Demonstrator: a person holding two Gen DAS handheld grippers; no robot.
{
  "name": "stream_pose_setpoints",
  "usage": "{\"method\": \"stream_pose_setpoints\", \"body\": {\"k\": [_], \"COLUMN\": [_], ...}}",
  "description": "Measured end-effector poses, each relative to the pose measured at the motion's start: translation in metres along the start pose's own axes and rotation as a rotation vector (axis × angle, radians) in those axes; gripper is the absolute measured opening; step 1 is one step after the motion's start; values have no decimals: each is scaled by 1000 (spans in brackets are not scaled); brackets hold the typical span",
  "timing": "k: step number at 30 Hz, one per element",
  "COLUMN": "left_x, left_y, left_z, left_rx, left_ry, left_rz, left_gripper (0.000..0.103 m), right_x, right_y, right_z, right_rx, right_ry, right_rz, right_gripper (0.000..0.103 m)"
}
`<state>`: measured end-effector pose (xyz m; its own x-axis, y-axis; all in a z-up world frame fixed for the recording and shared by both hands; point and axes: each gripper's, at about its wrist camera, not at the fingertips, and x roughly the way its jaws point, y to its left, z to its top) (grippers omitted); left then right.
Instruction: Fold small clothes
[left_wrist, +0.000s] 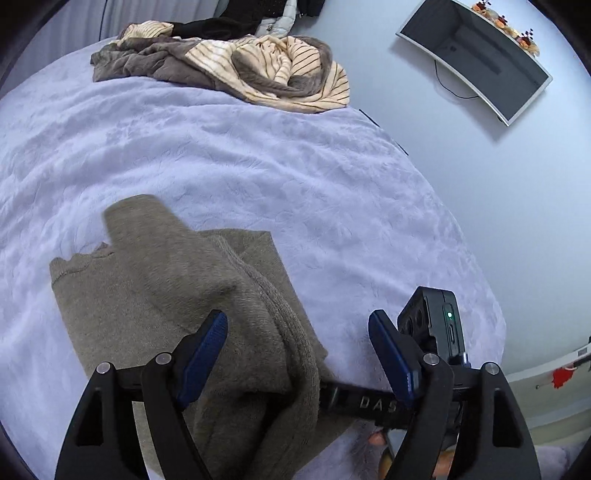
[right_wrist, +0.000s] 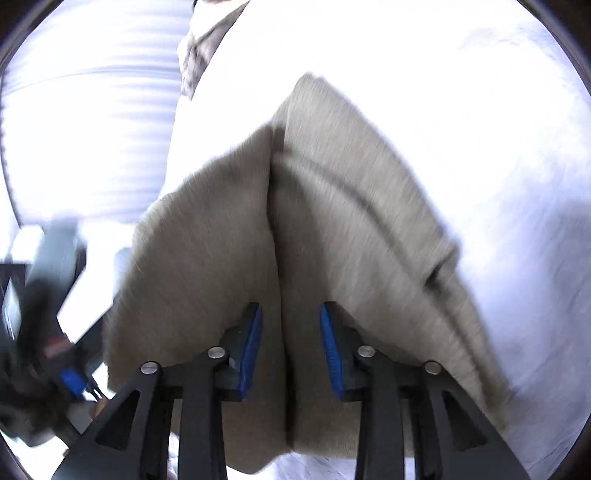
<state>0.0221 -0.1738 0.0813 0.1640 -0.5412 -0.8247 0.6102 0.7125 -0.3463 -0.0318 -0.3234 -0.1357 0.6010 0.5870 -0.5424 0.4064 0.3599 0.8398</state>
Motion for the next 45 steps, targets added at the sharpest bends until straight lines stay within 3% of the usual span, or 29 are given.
{"method": "stream_pose_setpoints", "body": {"k": [5, 9, 12, 14, 16, 19, 24, 25, 26, 27, 28, 29, 31, 34, 37, 39, 40, 42, 43, 44, 45], "left_x": [-27, -32, -29, -26, -22, -16, -18, -18, -17, -17, -18, -21, -25, -18, 3, 9, 7, 3, 0, -2, -6], "left_y": [30, 76, 105, 118, 130, 139, 148, 151, 154, 156, 157, 156, 151, 144, 144, 148, 150, 154, 155, 156, 156], "left_z": [-7, -25, -42, -53, -63, -72, -75, -74, -74, -74, -73, -72, -69, -65, -69, -74, -76, -79, -81, -83, -84], "left_rx": [-83, -182, -243, -276, -307, -327, -343, -351, -360, -367, -370, -366, -338, -293, -269, -293, -307, -317, -314, -311, -309], "left_ry": [-54, -32, 13, 30, 53, 75, 58, 61, 66, 70, 71, 64, 39, 49, 95, 101, 94, 97, 102, 107, 113], "left_rz": [67, 202, 260, 272, 284, 321, 349, 347, 346, 348, 347, 343, 332, 327, 322, 342, 330, 318, 320, 322, 326], "left_gripper": [79, 79, 79, 79, 79, 79, 79, 79, 79, 79, 79, 79, 79, 79, 84, 95, 95, 95, 95, 95, 95], "right_x": [-28, -46, -25, -27, -24, -16, 4, 9, 16, 24, 27, 24, 10, -8, -10, -3, -8, -18, -23, -27, -33], "right_y": [-32, -50, -43, -39, -33, -10, 54, 65, 78, 91, 106, 117, 139, 130, 85, 54, 45, 45, 47, 49, 51], "right_z": [14, 21, 9, 14, 26, 39, 60, 61, 61, 61, 56, 51, 49, 56, 58, 64, 64, 63, 61, 58, 56], "right_rx": [151, 251, 287, 302, 294, 193, -138, -205, -292, -371, -466, -528, -594, -535, -431, -333, -291, -267, -285, -303, -311], "right_ry": [-53, -65, -71, -70, -56, 32, 148, 159, 171, 176, 161, 138, 69, -16, -4, 36, 27, -5, -14, -20, -22], "right_rz": [135, 249, 318, 388, 415, 315, 51, -15, -109, -194, -263, -268, -191, -163, -224, -270, -247, -245, -285, -349, -380], "right_gripper": [42, 44, 52, 68, 69, 69, 67, 56, 29, 14, 14, 14, 14, 14, 15, 24, 29, 30, 33, 46, 50]}}
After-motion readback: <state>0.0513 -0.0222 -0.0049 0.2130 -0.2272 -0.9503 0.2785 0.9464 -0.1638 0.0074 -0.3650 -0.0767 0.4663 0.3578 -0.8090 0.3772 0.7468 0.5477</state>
